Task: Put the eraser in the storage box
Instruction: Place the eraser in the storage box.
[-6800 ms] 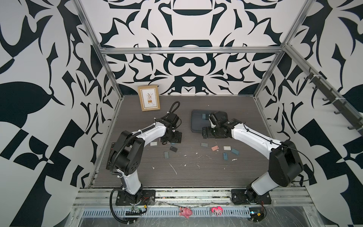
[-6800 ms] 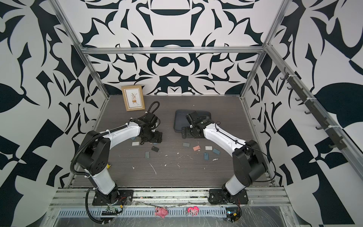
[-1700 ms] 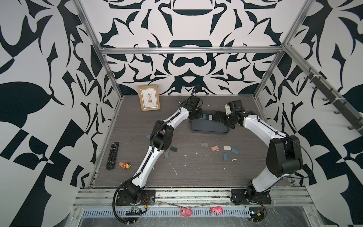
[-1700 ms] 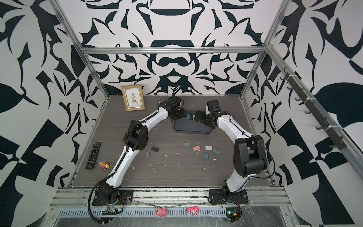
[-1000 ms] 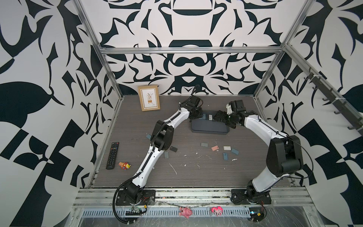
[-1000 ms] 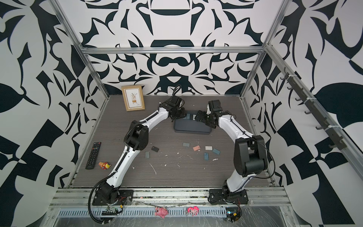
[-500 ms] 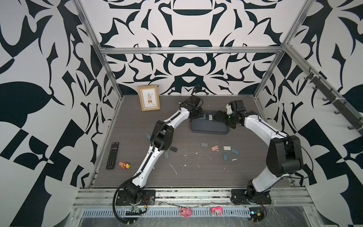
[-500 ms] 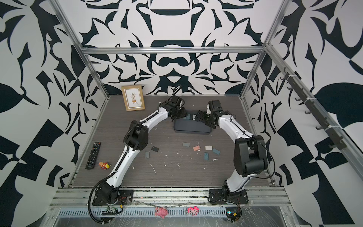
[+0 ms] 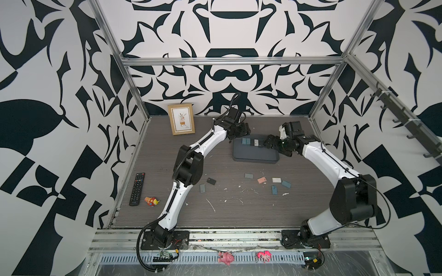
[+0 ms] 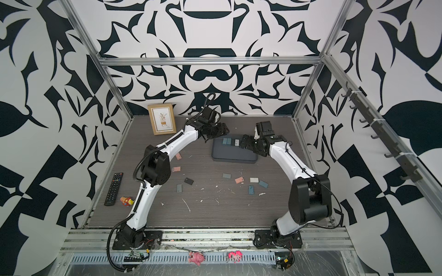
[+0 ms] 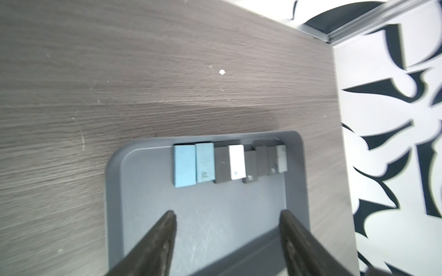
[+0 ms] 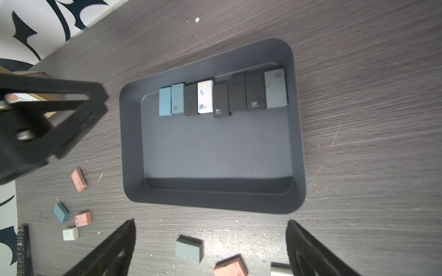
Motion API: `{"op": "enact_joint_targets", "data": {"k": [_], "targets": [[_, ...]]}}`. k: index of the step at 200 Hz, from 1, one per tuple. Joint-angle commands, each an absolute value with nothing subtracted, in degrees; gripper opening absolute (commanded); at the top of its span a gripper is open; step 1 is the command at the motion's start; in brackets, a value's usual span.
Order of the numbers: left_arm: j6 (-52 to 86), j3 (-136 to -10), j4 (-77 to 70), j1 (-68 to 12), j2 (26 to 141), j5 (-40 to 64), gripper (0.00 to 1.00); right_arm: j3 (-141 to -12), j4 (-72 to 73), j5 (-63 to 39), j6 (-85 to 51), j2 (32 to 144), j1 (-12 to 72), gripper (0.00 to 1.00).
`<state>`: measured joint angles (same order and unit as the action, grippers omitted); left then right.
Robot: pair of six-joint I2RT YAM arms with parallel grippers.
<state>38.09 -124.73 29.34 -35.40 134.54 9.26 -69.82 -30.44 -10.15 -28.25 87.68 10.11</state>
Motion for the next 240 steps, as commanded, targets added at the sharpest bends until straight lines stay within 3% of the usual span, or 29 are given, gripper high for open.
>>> {"op": "enact_joint_targets", "data": {"k": [1, 11, 59, 122, 181, 240], "targets": [[38.7, -119.8, 27.3, -36.2, 128.2, 11.1, 0.91, -68.5, -35.0, -6.7, -26.6, 84.3, 9.8, 0.99], [38.4, -117.2, 26.9, -36.5, 125.9, 11.0, 1.00, -67.9, -36.9, -5.1, -26.3, 83.6, 9.9, 0.99], [38.3, -100.0, 21.4, -37.3, 112.4, 11.1, 0.99, -61.0, -41.3, 1.9, -26.9, 80.2, 10.1, 0.99], [43.2, -75.3, 9.5, -40.4, 96.2, 13.3, 0.99, -48.3, -38.6, 1.3, -36.2, 73.3, 14.5, 0.99], [49.3, -59.7, -0.6, -44.0, 88.6, 14.6, 0.99, -43.4, -33.1, 3.4, -45.9, 75.9, 25.9, 0.99], [52.0, -50.3, -8.1, -45.7, 85.6, 15.3, 0.99, -41.1, -29.0, 2.9, -47.9, 77.6, 26.8, 0.99]]}}
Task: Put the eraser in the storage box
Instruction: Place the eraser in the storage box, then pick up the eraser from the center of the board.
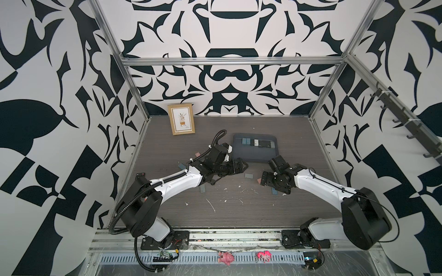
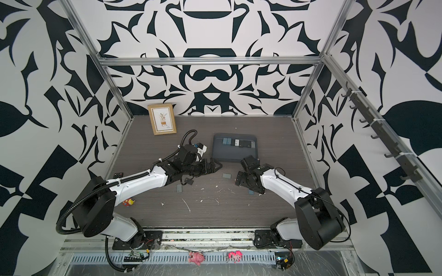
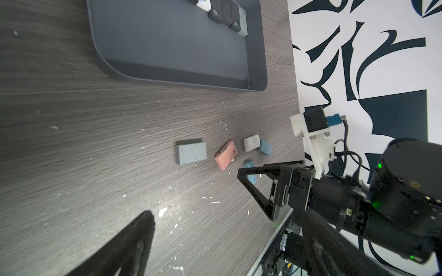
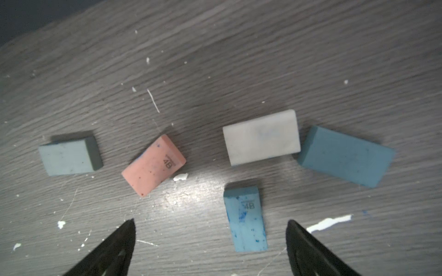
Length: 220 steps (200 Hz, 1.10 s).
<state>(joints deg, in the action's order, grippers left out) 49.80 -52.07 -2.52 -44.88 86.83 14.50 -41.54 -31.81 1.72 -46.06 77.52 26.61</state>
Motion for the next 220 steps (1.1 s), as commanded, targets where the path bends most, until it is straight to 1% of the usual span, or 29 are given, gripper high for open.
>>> {"op": "enact_joint_targets", "data": {"k": [1, 39, 82, 118, 220], "targets": [[52.0, -50.2, -8.1, -45.7, 85.6, 15.3, 0.99, -41.0, -28.9, 2.9, -47.9, 77.7, 26.8, 0.99], [52.7, -49.5, -9.6, -46.2, 86.5, 15.8, 0.99, -41.3, -26.5, 2.7, -46.4, 80.3, 25.4, 0.99], [52.2, -50.3, -8.8, -46.4, 86.9, 15.7, 0.99, -41.3, -24.4, 1.0, -44.4, 80.7, 21.1, 0.99], [52.1, -51.1, -8.4, -46.5, 88.0, 15.8, 0.99, -38.7, -19.5, -5.1, -43.8, 81.2, 16.3, 0.99], [51.9, -52.9, -7.3, -46.8, 89.6, 15.1, 0.99, -40.7, -17.6, -6.7, -42.6, 85.6, 15.1, 0.99]]}}
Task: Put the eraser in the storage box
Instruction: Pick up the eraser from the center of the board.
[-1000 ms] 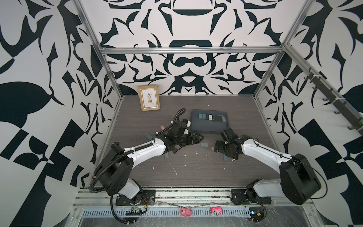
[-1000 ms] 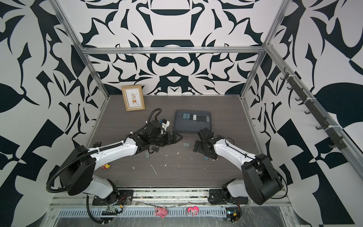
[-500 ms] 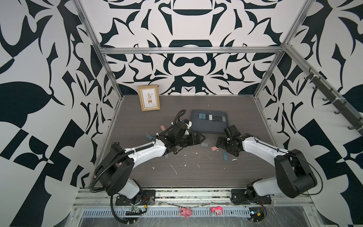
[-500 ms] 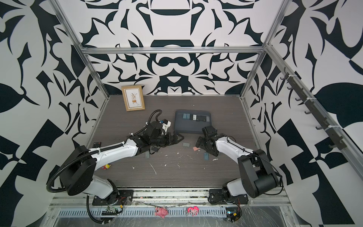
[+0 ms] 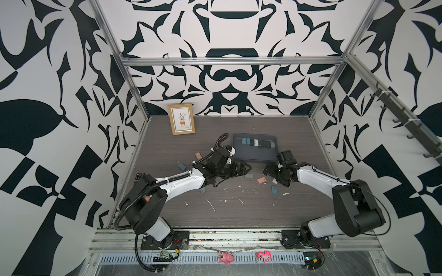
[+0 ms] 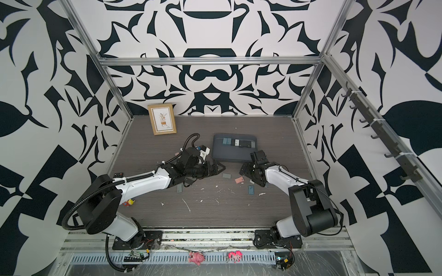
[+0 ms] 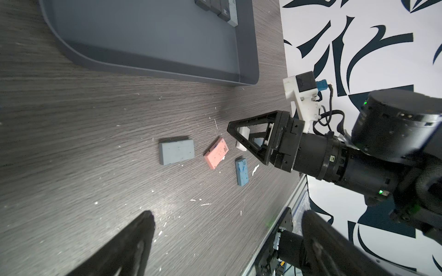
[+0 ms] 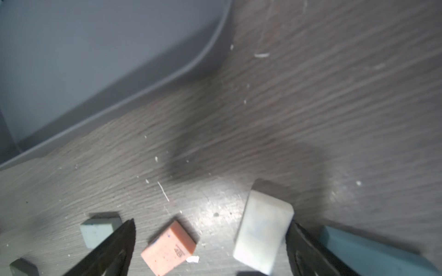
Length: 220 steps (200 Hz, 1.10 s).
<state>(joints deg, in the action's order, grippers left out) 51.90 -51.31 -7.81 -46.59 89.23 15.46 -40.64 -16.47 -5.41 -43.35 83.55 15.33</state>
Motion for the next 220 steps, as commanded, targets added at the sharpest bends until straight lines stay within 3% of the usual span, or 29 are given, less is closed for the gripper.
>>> {"op": "enact_joint_targets", "data": {"k": [1, 54, 155, 199, 220], "targets": [[51.9, -52.9, -7.3, -46.8, 89.6, 15.1, 0.99, -40.7, -17.6, -6.7, -42.6, 85.6, 15.0, 0.99], [51.9, -53.3, -7.6, -47.2, 90.5, 15.7, 0.99, -40.5, -23.5, -0.4, -39.5, 83.9, 15.0, 0.87], [52.0, -53.7, -8.2, -47.9, 91.0, 15.7, 0.99, -42.1, -27.0, 8.8, -38.4, 87.5, 20.1, 0.40], [52.0, -54.1, -7.8, -47.9, 91.0, 15.7, 0.99, -43.7, -27.9, 12.9, -39.0, 89.9, 23.2, 0.35], [51.9, -54.3, -7.5, -47.9, 90.8, 15.7, 0.99, -44.5, -28.1, 13.4, -38.9, 90.3, 23.6, 0.28]]}}
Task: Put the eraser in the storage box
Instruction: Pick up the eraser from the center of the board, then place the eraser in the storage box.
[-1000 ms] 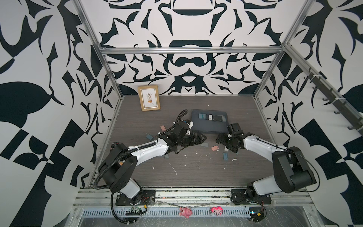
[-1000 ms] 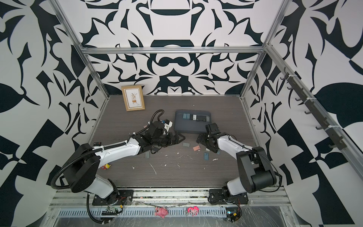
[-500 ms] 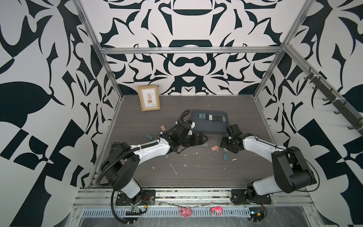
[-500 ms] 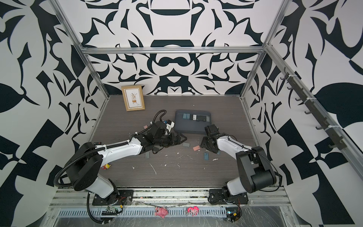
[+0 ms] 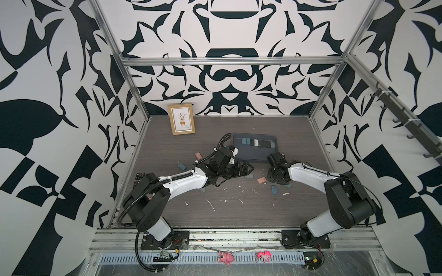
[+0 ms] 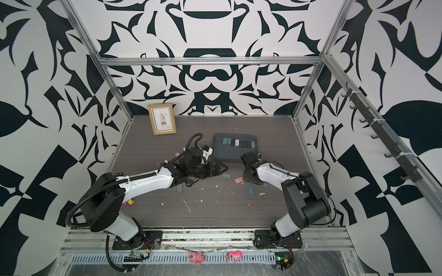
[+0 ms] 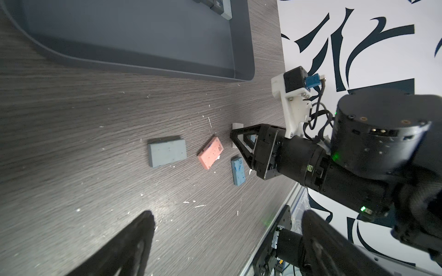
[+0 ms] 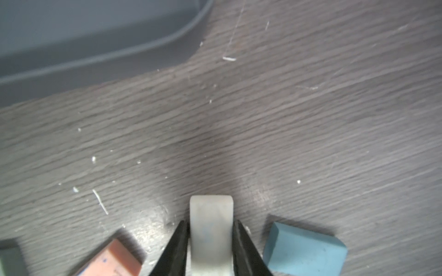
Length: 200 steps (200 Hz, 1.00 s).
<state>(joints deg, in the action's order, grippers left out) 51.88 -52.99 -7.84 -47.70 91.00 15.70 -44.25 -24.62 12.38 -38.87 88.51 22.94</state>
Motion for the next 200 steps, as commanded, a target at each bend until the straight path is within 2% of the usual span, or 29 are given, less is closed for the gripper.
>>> {"op": "enact_joint_targets", "data": {"k": [1, 31, 106, 115, 200], "targets": [[51.9, -54.3, -7.5, -47.9, 90.8, 15.7, 0.99, -44.5, -28.1, 13.4, -39.0, 90.3, 23.6, 0.28], [51.5, -54.4, -6.9, -47.9, 90.2, 15.5, 0.99, -46.0, -29.1, 12.6, -38.5, 89.6, 23.6, 0.23], [51.1, -55.6, -5.8, -44.6, 89.3, 17.3, 0.99, -60.4, -37.4, 11.6, -34.0, 87.6, 24.5, 0.21], [51.2, -55.8, -5.6, -43.7, 89.1, 17.8, 0.99, -62.9, -38.0, 9.1, -33.8, 88.3, 24.7, 0.21], [49.2, -57.9, -2.3, -34.0, 90.3, 24.2, 0.99, -89.0, -37.2, 2.8, -35.5, 108.3, 27.1, 0.21]]}}
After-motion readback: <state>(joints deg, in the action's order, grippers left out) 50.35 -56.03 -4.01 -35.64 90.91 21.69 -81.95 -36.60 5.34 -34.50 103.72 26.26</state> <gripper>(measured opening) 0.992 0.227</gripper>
